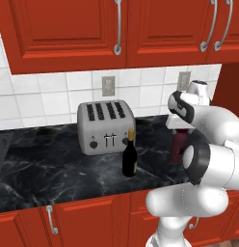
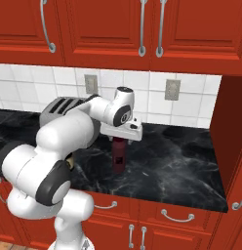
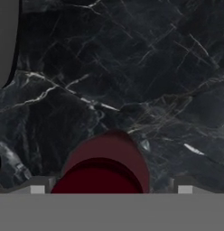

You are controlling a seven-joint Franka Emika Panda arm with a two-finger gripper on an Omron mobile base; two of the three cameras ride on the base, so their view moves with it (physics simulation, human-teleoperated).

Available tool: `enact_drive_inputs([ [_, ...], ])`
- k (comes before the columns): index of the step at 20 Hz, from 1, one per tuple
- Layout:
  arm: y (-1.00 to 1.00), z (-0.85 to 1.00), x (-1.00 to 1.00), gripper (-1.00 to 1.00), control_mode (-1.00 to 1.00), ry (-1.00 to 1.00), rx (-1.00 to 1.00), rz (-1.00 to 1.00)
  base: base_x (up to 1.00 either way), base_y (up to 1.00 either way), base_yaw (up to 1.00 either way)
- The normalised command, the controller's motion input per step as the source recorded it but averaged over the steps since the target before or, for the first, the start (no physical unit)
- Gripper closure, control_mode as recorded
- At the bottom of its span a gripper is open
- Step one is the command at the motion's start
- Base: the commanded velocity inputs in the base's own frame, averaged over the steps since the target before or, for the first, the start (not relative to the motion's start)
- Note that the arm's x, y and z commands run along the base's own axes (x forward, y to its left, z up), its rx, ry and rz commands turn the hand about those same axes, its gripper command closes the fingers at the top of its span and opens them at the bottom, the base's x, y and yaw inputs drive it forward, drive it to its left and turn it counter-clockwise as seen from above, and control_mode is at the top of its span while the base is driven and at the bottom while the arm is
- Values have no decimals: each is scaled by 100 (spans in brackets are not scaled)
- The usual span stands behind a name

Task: There is a wine glass and glass cup on the dining counter. Place the wine bottle next to the wine glass and the juice bottle next to the glass cup.

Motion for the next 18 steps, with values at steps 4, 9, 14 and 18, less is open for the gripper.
enact_drive_inputs([
  [4, 3, -7, -2, 100, -100, 0, 0, 0, 0, 0, 0],
  [9, 0, 11, -23, 100, -100, 1, 1, -6, 0, 0, 0],
  [14, 0, 37, -35, 100, -100, 1, 1, -9, 0, 0, 0],
  [18, 0, 42, -41, 100, -100, 0, 0, -6, 0, 0, 0],
])
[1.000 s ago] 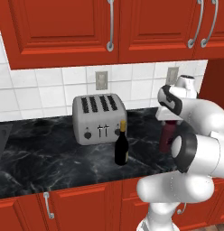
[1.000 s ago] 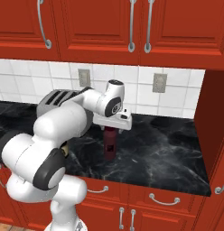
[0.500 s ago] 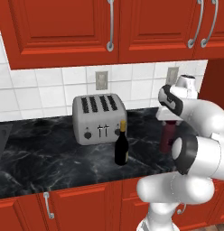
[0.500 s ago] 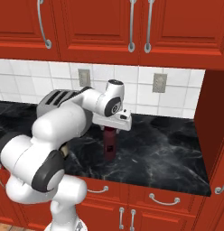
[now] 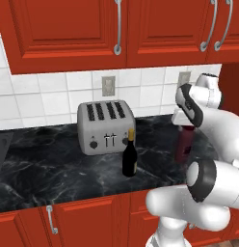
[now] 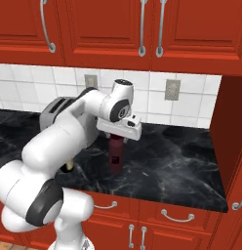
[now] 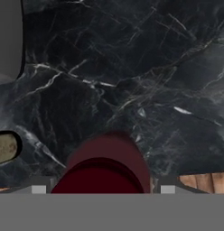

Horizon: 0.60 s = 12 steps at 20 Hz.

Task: There is a wine glass and glass cup on the dining counter. Place the wine bottle next to the wine glass and the juice bottle next to the glass cup.

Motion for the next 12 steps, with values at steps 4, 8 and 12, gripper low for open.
enact_drive_inputs([
  [4, 4, 28, -33, 100, -100, 0, 0, -3, 0, 0, 0],
  [8, 8, 14, -24, 100, -100, 0, -1, 0, 0, 0, 0],
  [12, 11, 3, -9, 100, -100, 0, -3, -1, 0, 0, 0],
])
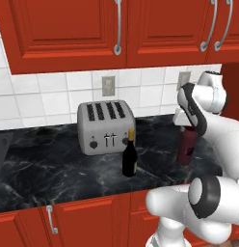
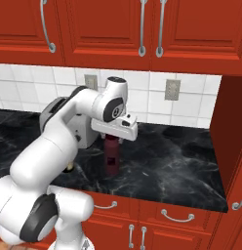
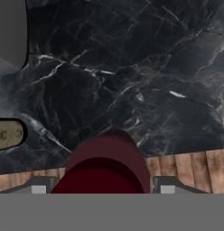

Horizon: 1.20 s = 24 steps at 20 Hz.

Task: There is a wine glass and glass cup on the dining counter. Place the wine bottle next to the wine glass and the juice bottle next to the glass cup.

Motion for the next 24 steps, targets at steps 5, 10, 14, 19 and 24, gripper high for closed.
enact_drive_inputs([
  [5, 5, 1, -4, 100, -100, 0, -1, 0, 0, 0, 0],
  [10, 0, 0, 0, 100, -100, 0, 0, 0, 0, 0, 0],
  [14, 0, 0, 0, 100, -100, 0, 0, 0, 0, 0, 0],
  [19, 0, 0, 0, 100, 100, 0, 0, 0, -16, 0, -1],
  [24, 0, 0, 0, 100, 100, 0, 0, 0, -48, 7, -1],
])
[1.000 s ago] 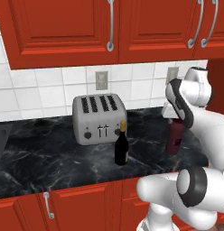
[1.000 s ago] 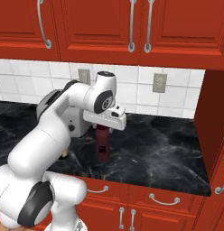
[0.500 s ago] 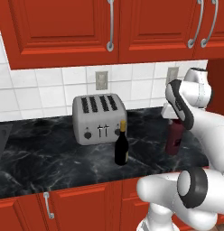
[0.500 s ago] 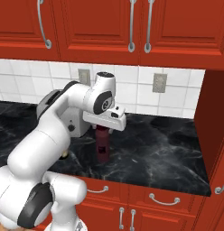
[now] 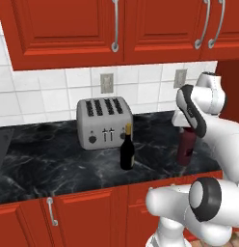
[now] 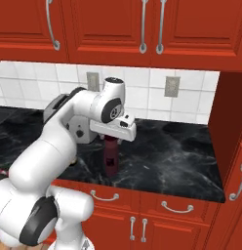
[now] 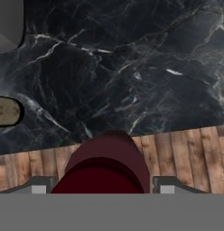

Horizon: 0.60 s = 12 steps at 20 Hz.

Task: There is a wine glass and glass cup on the dining counter. Place the wine bottle next to the wine glass and the juice bottle next to the glass cup.

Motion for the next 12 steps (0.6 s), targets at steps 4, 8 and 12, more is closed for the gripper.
enact_drive_inputs([
  [4, 0, 0, 0, 100, 100, 0, 0, 0, -60, 6, 0],
  [8, 0, 0, 0, 100, 100, 0, 0, 0, -53, 4, 19],
  [12, 0, 0, 0, 100, 100, 0, 0, 0, -22, 10, 92],
])
